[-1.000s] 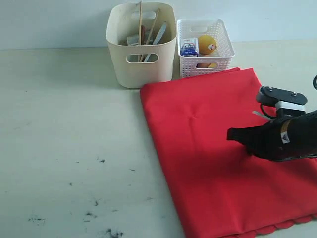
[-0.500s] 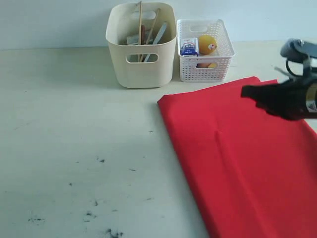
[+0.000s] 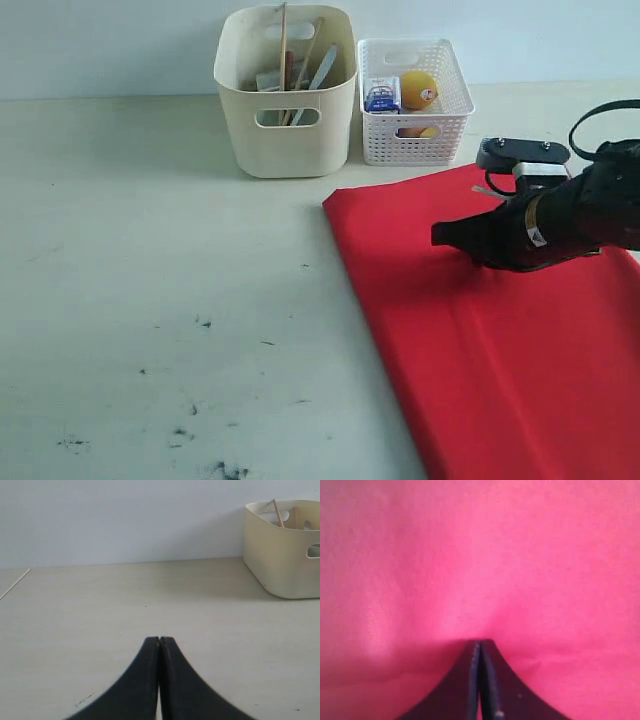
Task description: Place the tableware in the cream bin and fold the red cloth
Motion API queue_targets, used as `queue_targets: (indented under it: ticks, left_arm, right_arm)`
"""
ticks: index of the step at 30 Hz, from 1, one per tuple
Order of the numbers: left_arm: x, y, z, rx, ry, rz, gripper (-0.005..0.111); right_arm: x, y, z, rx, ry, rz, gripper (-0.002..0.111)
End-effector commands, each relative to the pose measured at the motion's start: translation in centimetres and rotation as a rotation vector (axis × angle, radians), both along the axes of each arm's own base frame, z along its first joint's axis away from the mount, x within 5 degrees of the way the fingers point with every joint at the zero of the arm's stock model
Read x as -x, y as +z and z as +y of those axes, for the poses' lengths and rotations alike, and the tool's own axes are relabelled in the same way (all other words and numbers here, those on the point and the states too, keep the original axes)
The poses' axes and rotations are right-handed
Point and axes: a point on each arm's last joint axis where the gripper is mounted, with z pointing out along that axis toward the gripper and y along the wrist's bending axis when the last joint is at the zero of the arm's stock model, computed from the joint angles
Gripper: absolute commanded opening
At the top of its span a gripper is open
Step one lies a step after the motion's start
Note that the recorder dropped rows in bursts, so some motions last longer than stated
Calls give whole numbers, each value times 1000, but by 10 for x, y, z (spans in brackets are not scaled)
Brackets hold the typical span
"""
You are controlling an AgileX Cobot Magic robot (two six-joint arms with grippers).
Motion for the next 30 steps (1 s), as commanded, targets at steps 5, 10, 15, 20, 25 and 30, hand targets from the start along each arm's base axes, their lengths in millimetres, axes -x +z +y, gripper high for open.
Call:
queue_targets:
  ticks: [5, 10, 15, 20, 25, 30]
  left_arm:
    - [0, 1, 0, 16, 7, -8, 3]
    - [0, 1, 0, 16, 7, -8, 3]
    - [0, 1, 0, 16, 7, -8, 3]
    - [0, 1, 0, 16, 7, -8, 3]
    - [0, 1, 0, 16, 7, -8, 3]
    - [0, 1, 0, 16, 7, -8, 3]
  right_arm:
    - [6, -16, -80, 233, -180, 159, 0]
    - [-8, -9, -101, 168, -188, 69, 0]
    - [-17, 19, -108, 190, -253, -4, 0]
    - [-8, 66, -114, 214, -355, -90, 0]
    - [17, 93, -109, 137, -412, -88, 0]
    - [55, 64, -100, 77, -375, -14, 0]
